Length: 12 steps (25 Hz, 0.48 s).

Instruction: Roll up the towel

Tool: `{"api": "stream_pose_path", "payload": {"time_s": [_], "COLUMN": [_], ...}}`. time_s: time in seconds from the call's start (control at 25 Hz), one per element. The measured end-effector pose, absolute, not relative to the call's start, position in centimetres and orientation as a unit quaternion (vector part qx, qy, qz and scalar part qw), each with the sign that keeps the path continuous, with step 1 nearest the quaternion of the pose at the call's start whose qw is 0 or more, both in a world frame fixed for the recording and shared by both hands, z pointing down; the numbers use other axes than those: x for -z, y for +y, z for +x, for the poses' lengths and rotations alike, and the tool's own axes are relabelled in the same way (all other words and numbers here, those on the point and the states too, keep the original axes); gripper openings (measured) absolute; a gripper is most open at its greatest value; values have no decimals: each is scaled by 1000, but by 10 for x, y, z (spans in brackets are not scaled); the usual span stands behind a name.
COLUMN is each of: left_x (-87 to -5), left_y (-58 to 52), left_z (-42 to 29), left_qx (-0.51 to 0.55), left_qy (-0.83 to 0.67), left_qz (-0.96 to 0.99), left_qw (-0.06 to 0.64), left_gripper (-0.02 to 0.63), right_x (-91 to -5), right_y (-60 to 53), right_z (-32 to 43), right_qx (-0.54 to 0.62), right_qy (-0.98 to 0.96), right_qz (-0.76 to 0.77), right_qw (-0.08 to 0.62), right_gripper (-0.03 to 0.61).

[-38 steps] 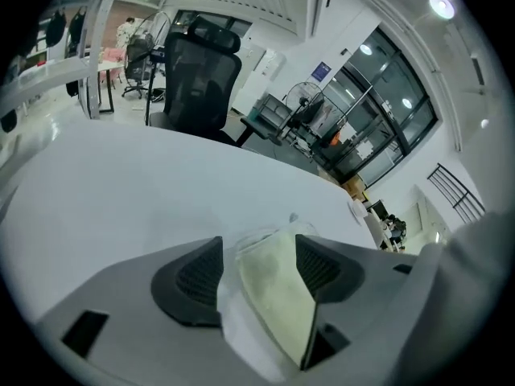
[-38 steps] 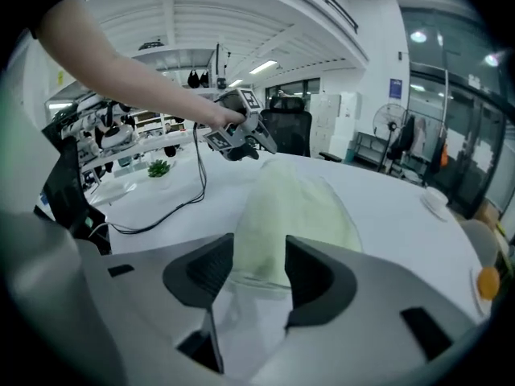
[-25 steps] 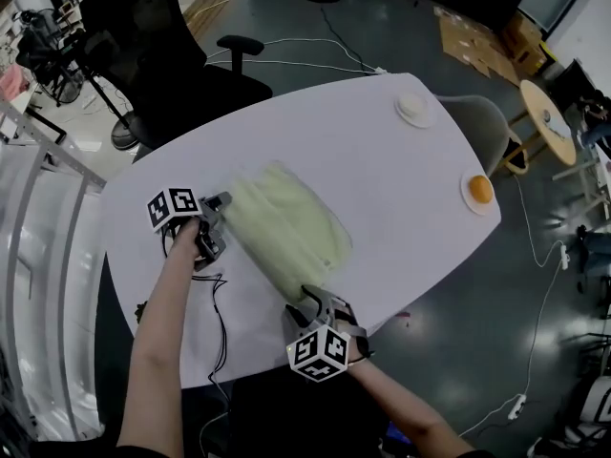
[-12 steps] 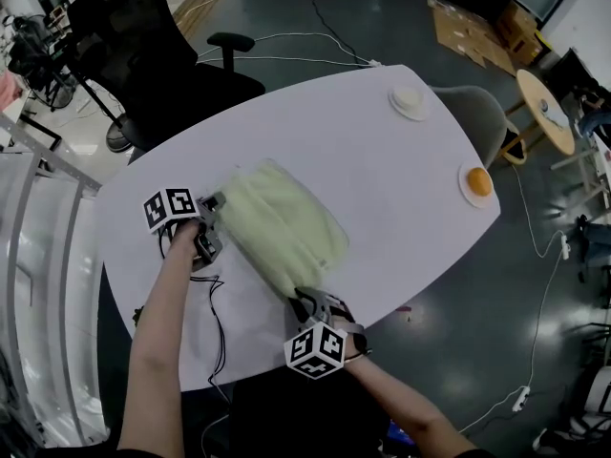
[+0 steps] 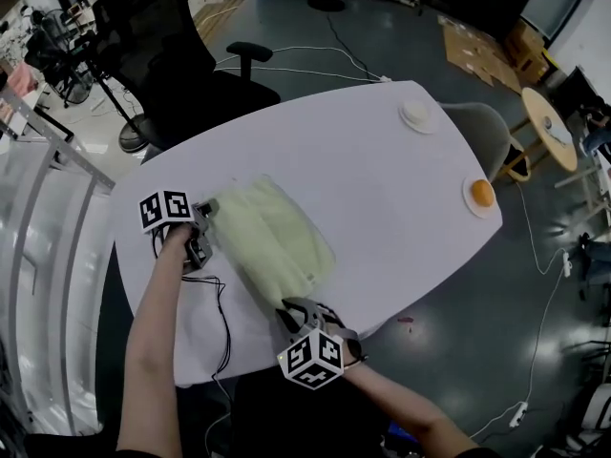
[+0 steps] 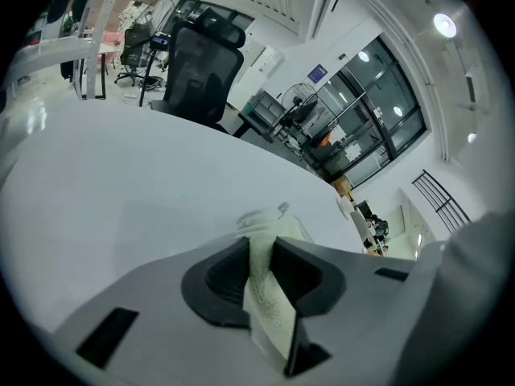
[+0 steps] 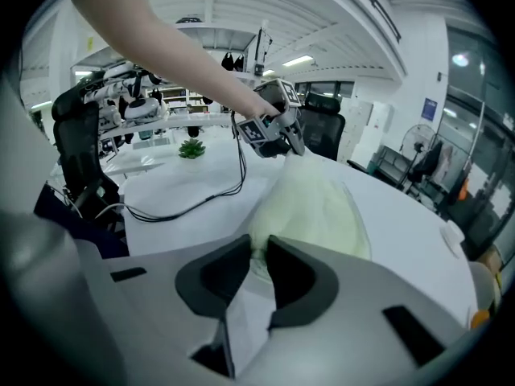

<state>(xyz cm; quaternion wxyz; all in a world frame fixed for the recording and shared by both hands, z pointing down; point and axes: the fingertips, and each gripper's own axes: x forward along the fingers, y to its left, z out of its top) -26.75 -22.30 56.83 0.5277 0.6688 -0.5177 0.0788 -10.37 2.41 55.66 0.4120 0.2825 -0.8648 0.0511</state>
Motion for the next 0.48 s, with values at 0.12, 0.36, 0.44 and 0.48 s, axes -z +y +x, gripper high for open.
{"api": "stream_pose_path", "payload": {"time_s": [0.12,0.36,0.44,0.48], "left_x": [-578,-597,-599,-598], "left_y": [-206,-189,-189,-191], "left_z": [-292,-306,-305,-305], "left_qx": [-78,-71,-73,-76], "left_qy": [-522,-531,-536,-538], "left_qz": [654,637,633,632], "left_qw": [542,554,555,553], "left_gripper": [94,94,94,94], "right_x": [-559,-585,-587,-585], "right_y": [38,49,47,45], "right_z": [-123,-128,-126,-125], "right_qx": [-52,-74,-83,-88], "right_qy": [-873,-871,-871,-872], "right_qz": [261,243,242,243], "right_qw": [410,421,419,415], "right_gripper": [77,77,78,78]}}
